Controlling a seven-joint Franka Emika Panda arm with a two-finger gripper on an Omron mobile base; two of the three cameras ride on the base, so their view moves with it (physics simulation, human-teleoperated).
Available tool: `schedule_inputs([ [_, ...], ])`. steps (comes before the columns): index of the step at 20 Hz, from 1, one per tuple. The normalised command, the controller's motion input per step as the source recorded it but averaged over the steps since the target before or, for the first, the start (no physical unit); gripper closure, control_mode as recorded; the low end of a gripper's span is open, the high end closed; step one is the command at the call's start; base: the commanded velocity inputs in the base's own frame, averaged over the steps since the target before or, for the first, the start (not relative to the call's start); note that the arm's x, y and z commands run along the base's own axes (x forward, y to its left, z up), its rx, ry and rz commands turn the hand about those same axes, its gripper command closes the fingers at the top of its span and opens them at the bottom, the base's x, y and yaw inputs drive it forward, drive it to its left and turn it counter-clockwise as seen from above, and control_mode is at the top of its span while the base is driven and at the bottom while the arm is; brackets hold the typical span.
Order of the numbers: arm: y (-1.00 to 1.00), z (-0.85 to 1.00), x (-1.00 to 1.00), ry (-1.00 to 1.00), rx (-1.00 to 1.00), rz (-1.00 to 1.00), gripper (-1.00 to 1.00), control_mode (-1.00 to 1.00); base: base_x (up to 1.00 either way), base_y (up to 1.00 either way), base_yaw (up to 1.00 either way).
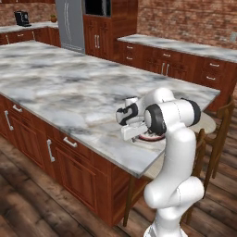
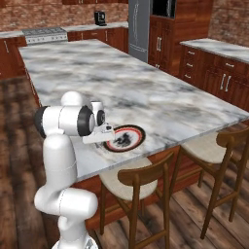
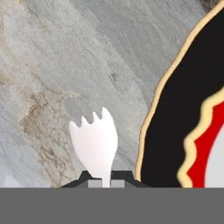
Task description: Take the fork and place it on the left side of the plate. Then take the spoon and place it on the right side of the plate. Make sure they're directly next to the plate.
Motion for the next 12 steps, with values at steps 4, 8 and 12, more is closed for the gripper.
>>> schedule_inputs([
  [4, 0.10, -0.05, 0.01, 0.00, 0.02, 0.00, 1.00, -1.00, 0.00, 0.00, 0.00],
  [8, 0.25, 0.00, -0.04, 0.00, 0.00, 0.00, 1.00, -1.00, 0.00, 0.00, 0.00],
  [12, 0.17, -0.05, -0.05, 0.00, 0.00, 0.00, 1.00, -1.00, 0.00, 0.00, 0.00],
])
